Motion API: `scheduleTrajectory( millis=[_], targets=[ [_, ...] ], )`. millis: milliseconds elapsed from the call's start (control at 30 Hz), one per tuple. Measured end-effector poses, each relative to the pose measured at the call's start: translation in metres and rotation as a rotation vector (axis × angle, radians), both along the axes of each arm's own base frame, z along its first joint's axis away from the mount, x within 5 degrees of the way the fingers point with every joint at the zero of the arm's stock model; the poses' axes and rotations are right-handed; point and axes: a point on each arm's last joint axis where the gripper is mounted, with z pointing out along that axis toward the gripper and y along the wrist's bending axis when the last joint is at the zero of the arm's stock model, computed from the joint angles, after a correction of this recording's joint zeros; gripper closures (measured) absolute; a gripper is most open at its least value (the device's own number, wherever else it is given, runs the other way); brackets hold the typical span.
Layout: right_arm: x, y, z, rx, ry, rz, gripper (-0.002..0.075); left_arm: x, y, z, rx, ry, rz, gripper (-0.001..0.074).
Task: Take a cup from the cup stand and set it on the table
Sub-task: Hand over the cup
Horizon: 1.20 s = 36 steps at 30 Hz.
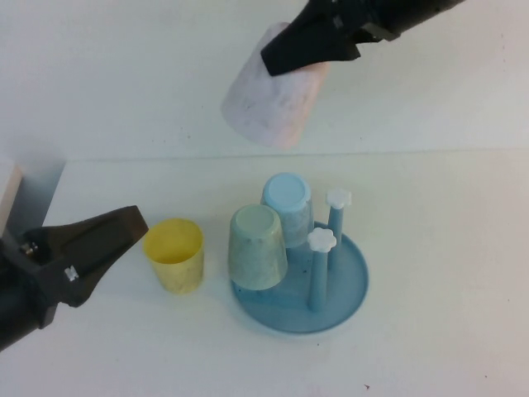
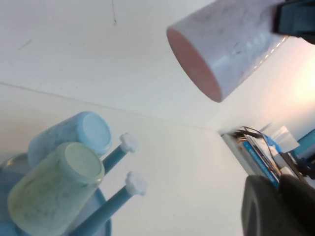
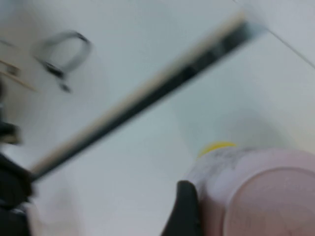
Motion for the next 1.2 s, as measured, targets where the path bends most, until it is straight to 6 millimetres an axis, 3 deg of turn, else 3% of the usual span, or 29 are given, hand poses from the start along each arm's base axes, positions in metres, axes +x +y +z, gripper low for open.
scheduleTrajectory(
  millis=[100, 300, 400, 500, 767, 933, 1133, 1200],
  targets=[
    [-0.007, 0.011, 0.001, 0.099, 0.051, 0.061, 0.0162, -0.001, -0.001, 0.001, -0.023, 0.009, -0.018, 0.0605],
    [-0.02, 0.036, -0.016, 0.151, 0.135, 0.157, 0.0162, -0.002, -0.002, 0.002, -0.052, 0.033, -0.024, 0.0205],
    [-0.03, 0.051, -0.03, 0.164, 0.188, 0.212, 0.0162, -0.002, -0.002, 0.002, -0.058, 0.037, -0.024, 0.0127],
    [-0.039, 0.063, -0.04, 0.209, 0.23, 0.268, 0.0162, -0.002, -0.002, 0.003, -0.065, 0.043, -0.023, 0.0104],
    [-0.043, 0.07, -0.048, 0.363, 0.298, 0.305, 0.0162, -0.001, -0.001, 0.004, -0.066, 0.043, -0.014, 0.0149],
    [-0.048, 0.077, -0.054, 0.366, 0.314, 0.314, 0.0162, -0.001, -0.001, 0.005, -0.038, 0.012, -0.015, 0.032],
    [-0.052, 0.086, -0.054, 0.377, 0.286, 0.311, 0.0162, -0.002, -0.003, 0.007, -0.028, -0.016, -0.044, 0.0584],
    [-0.052, 0.086, -0.053, 0.385, 0.264, 0.326, 0.0162, -0.003, -0.004, 0.009, -0.035, -0.021, -0.051, 0.0603]
  ],
)
